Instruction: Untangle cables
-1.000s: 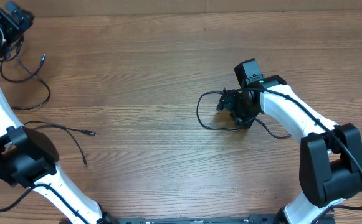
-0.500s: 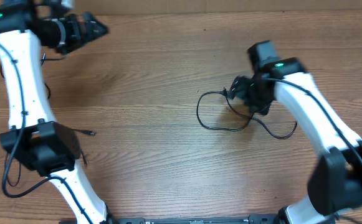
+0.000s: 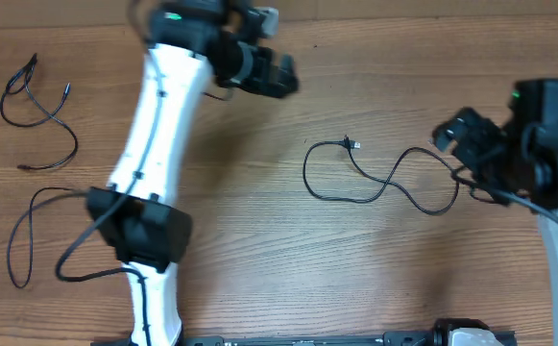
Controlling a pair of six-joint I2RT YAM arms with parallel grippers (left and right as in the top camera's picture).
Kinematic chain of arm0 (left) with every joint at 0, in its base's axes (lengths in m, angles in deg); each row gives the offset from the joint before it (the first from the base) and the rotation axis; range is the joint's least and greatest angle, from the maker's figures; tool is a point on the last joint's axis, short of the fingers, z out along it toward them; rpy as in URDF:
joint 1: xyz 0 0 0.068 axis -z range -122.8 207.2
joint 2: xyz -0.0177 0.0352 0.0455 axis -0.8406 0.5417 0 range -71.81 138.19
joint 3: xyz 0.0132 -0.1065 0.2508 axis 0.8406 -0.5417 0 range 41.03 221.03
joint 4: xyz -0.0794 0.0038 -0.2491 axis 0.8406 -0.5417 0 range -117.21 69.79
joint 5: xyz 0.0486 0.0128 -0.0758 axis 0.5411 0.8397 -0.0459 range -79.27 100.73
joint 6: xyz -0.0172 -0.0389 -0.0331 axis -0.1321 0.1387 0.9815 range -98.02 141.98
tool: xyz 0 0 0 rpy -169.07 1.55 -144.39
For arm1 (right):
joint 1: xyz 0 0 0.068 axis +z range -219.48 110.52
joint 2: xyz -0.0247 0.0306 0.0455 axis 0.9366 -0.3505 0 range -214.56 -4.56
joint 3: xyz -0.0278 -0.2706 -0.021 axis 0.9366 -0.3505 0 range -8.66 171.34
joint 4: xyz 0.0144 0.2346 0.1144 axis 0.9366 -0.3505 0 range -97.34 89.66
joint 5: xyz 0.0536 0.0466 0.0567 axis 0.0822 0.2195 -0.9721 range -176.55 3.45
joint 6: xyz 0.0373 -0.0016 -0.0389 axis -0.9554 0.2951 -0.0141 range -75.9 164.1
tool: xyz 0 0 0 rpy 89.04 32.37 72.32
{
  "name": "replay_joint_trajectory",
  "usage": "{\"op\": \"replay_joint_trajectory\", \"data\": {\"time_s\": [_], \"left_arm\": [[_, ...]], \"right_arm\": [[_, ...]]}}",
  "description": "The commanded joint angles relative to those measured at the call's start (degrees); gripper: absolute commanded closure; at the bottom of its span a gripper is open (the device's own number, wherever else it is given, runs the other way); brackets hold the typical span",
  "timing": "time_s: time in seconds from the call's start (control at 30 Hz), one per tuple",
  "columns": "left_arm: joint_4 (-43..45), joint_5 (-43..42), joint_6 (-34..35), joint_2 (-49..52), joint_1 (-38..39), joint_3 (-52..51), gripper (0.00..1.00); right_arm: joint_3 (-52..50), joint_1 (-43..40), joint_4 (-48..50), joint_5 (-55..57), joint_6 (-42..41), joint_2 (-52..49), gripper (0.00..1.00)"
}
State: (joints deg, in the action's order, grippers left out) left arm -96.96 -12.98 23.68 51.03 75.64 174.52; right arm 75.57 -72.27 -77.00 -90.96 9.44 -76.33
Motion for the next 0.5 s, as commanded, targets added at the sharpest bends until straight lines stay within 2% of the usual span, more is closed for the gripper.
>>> {"op": "replay_joint_trajectory", "data": {"time_s": [0.0,0.1,0.23,0.47], "left_arm": [[-0.4,14.9,7.4,0.2,8.7,0.2,0.01],[-0.4,22.1,7.8,0.3,15.8,0.0,0.00],[-0.1,33.6,2.1,1.0,24.9,-0.3,0.00],[1.0,33.7,-11.5,5.7,33.6,-0.3,0.00]], "right_arm": [[1.0,-2.9,-2.0,3.7,0.3,3.3,0.00],[1.0,-5.1,-3.7,6.1,0.3,5.3,0.00],[1.0,-7.9,-4.5,8.5,0.3,7.5,0.00],[1.0,-13.4,-4.6,9.1,0.3,8.8,0.00]]}}
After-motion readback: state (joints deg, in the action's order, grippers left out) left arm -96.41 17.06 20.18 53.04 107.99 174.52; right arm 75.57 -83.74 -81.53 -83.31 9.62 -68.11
